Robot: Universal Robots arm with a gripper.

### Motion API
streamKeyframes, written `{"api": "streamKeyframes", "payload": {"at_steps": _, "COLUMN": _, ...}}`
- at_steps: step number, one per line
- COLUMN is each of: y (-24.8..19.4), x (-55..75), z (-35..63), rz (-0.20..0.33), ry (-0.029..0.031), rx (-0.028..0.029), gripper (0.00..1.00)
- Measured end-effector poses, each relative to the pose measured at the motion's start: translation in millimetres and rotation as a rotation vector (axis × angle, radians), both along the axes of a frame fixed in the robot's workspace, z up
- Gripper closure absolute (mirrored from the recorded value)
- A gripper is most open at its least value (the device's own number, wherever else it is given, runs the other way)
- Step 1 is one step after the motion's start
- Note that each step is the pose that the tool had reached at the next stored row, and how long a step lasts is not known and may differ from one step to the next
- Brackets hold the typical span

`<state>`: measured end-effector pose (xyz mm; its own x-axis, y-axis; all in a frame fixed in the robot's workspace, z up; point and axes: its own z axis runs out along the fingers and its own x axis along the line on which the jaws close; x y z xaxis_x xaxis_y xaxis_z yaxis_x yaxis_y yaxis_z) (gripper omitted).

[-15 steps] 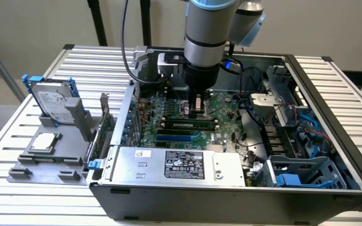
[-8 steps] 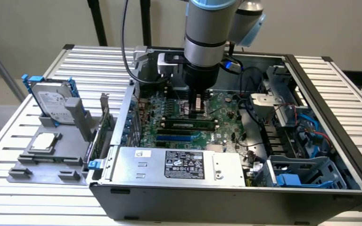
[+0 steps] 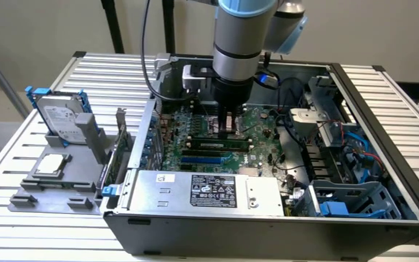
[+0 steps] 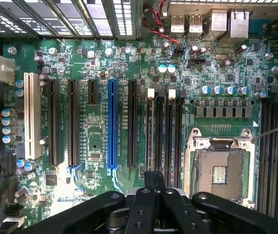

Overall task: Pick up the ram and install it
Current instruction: 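Press down the ram until it locks into place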

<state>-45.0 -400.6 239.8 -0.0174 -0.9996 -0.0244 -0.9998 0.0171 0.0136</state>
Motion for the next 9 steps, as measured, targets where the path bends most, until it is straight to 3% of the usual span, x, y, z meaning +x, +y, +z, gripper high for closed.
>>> {"api": "streamKeyframes", "payload": {"at_steps": 9, "y": -0.3, "x": -0.1, "z": -15.6, "rz": 0.0, "ry": 0.0009, "rx": -0.0018, "gripper": 0.89}}
